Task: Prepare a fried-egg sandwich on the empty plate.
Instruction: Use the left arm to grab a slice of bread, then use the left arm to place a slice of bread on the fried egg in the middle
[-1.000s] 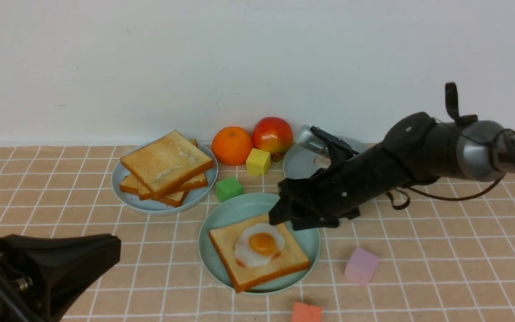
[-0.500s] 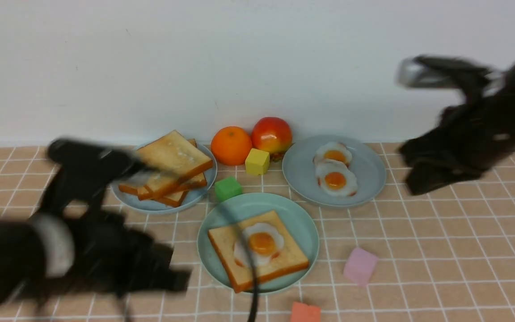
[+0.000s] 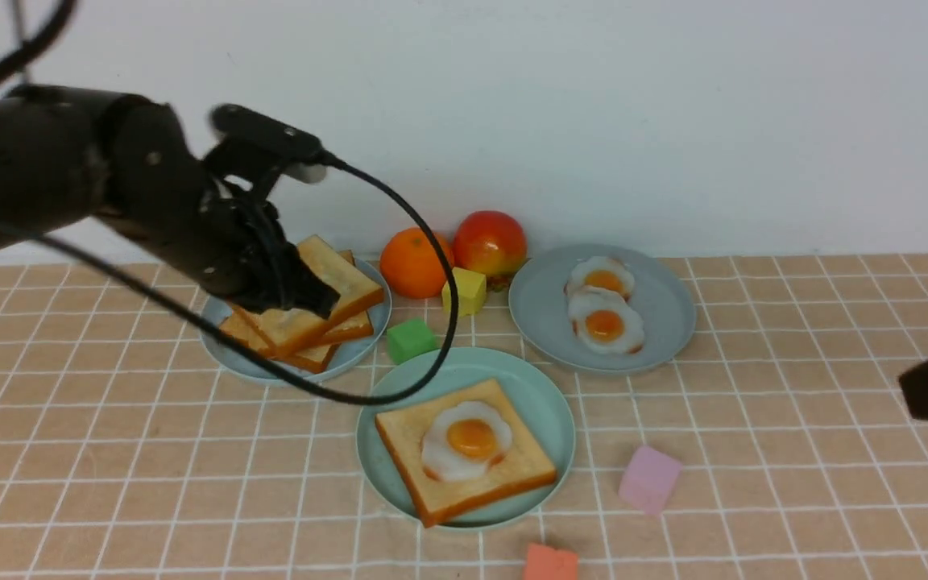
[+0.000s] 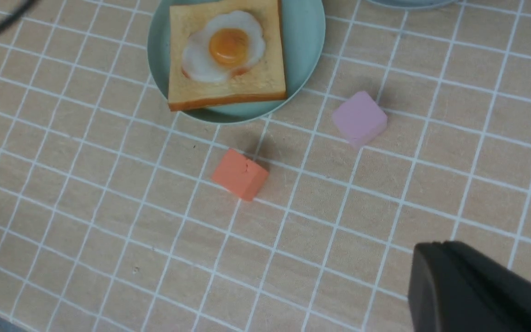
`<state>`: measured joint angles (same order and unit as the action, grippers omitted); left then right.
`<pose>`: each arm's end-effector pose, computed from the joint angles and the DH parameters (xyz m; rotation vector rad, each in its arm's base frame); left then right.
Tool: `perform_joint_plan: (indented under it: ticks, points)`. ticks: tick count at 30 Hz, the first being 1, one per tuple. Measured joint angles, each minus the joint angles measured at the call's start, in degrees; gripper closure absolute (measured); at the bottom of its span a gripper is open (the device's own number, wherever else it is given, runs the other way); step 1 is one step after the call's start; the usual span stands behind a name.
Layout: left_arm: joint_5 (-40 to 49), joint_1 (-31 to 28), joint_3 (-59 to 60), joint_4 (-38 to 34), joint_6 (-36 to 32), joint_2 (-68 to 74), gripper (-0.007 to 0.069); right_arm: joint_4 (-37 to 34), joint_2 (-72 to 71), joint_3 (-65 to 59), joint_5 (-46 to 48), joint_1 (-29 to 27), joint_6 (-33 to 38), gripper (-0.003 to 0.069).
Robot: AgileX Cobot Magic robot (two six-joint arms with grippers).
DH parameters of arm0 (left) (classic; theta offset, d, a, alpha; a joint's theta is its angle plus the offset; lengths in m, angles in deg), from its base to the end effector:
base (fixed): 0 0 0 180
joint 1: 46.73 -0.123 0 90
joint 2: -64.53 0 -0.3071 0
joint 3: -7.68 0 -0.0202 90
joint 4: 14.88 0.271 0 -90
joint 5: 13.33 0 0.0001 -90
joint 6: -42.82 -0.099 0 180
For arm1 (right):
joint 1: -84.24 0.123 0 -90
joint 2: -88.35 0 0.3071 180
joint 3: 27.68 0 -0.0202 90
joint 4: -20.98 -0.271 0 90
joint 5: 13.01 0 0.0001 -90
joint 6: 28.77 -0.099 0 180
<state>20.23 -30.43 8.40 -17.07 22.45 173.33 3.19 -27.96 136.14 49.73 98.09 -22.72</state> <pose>0.4031 -0.1200 0.2630 0.7559 2.3794 -0.0100 0.1745 0.0707 0.3913 -0.3680 2.4506 0.4608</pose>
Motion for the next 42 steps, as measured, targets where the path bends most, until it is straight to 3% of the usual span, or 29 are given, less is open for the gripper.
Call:
perform_joint_plan:
  ticks: [1,3,7,8,14,21,32,38,42]
  points:
    - [-0.1,-0.1,-0.4,0.1,-1.1,0.3,0.0569,0.0,-0.1,0.0,0.0,0.0,0.0,0.0659]
    - [-2.2,0.0,-2.0,0.2,-5.9,3.7,0.047,-0.2,-0.3,-0.1,0.2,0.0,0.0,0.0658]
    - [-7.3,0.0,-2.5,0.2,-8.3,6.6,0.0336,-0.7,-0.3,-0.1,0.5,0.0,0.0,0.0655]
    - [-10.3,0.0,-2.7,0.2,-8.7,8.4,0.0271,-0.9,-0.3,-0.1,0.7,0.0,0.0,0.0655]
    - [-16.5,0.0,-2.7,0.2,-8.9,12.5,0.0204,-1.9,-0.3,-0.1,1.6,0.0,0.0,0.065]
    - [-21.8,0.0,-2.9,0.7,-8.9,16.4,0.0233,-2.7,-0.3,-0.1,2.6,0.0,0.0,0.0643]
    - [-20.5,-0.1,-3.4,1.4,-9.3,16.1,0.0494,-4.5,-0.4,-0.1,3.8,0.0,0.0,0.0633]
    - [-14.1,1.8,-3.3,1.8,-9.3,10.5,0.0525,-4.5,-1.5,-0.1,3.8,0.0,0.8,0.0625]
    - [-6.0,7.1,-2.5,1.8,-3.4,3.4,0.054,-4.3,-5.2,-0.1,3.3,0.0,1.3,0.0625]
